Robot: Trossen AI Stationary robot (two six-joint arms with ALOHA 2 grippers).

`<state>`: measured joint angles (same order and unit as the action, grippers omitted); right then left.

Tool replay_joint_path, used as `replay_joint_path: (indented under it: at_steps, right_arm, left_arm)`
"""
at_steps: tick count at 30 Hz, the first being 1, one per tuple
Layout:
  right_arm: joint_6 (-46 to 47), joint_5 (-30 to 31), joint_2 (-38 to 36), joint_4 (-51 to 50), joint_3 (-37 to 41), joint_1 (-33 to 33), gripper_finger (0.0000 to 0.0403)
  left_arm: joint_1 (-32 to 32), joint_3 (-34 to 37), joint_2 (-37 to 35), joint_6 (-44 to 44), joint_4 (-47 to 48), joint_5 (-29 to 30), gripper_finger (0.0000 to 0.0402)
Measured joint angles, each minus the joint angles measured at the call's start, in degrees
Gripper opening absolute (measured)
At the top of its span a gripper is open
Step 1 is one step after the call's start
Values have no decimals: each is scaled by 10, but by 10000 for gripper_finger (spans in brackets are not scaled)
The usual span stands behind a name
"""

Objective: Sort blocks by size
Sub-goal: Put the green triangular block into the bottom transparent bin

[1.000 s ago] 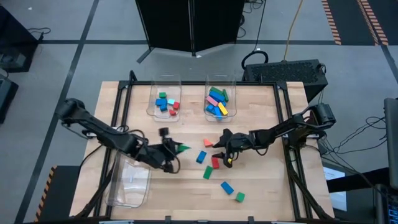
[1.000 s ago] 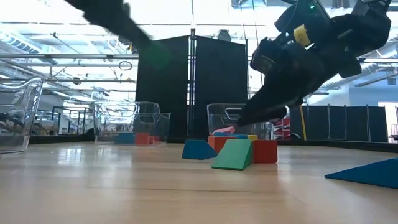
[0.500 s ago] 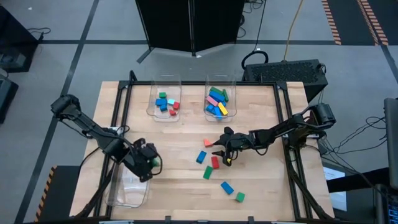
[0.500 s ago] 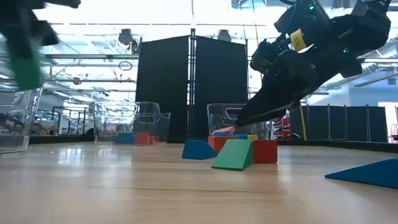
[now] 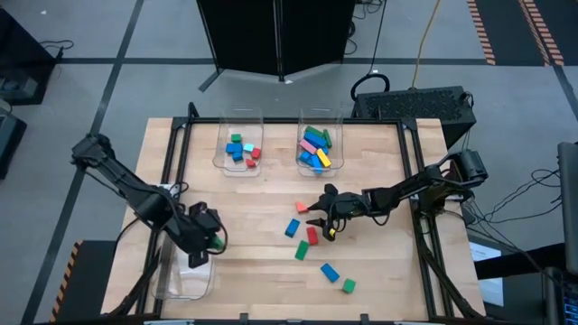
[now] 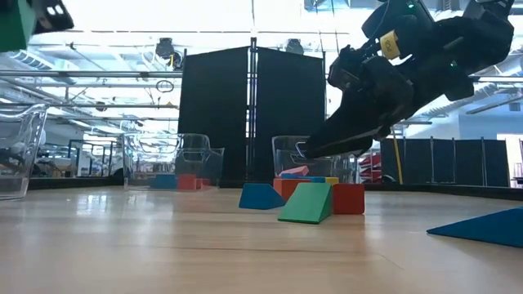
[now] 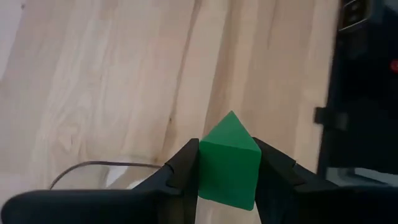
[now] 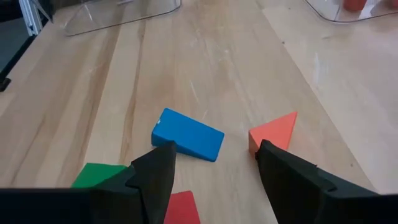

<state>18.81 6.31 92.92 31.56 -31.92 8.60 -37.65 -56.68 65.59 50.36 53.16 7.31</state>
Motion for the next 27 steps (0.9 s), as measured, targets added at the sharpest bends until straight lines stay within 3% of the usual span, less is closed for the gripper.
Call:
replay_joint_path:
  at_steps: [11,16,20,27]
  right_arm:
    - [0,13,26,7,0,0,217]
    - [-4,32,75,60,0,1,217]
    - [-34,78,105,125,-6,7,217]
    - [-58,85,121,119,-35,13,223]
  left_arm:
    - [-11,-27,-17,37,210,-31,110]
    - [-23,-16,-15,49,202,-40,110]
    - [-27,6,-1,56,198,-10,110]
    - [-27,48,27,64,191,-27,120]
